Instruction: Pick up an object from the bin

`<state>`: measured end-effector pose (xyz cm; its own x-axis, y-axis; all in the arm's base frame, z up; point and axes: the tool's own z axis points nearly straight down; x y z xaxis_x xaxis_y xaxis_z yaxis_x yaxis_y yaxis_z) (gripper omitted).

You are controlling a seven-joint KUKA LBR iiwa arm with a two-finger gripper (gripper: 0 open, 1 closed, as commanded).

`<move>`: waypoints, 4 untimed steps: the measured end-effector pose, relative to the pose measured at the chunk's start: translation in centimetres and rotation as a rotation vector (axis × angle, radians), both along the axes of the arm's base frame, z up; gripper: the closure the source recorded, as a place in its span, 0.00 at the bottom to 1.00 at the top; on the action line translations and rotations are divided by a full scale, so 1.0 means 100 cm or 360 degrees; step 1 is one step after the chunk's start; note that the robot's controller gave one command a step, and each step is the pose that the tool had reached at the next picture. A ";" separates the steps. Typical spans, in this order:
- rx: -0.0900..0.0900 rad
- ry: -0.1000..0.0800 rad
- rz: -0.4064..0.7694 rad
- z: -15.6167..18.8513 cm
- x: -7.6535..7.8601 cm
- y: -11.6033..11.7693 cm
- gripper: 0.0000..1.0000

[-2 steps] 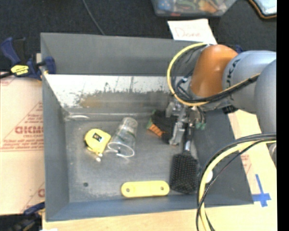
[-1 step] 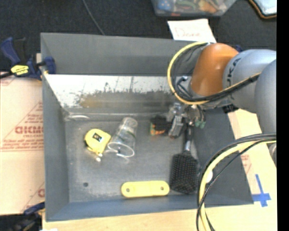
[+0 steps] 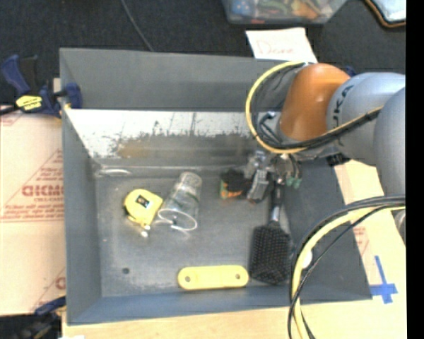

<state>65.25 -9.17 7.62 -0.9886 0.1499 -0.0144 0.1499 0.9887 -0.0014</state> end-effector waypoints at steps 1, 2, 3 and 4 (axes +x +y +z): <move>0.0000 0.0002 0.0000 0.010 -0.001 0.000 1.00; 0.0000 0.0002 0.0001 0.031 0.000 0.000 1.00; -0.0001 -0.0003 0.0002 0.041 0.000 0.000 1.00; 0.0000 0.0003 0.0002 0.073 -0.001 0.000 1.00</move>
Offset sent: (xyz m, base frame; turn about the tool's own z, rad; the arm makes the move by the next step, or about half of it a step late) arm -0.0004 0.0000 0.0082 0.0005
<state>65.16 -9.20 14.93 -0.9888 0.1485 -0.0124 0.1485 0.9889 -0.0017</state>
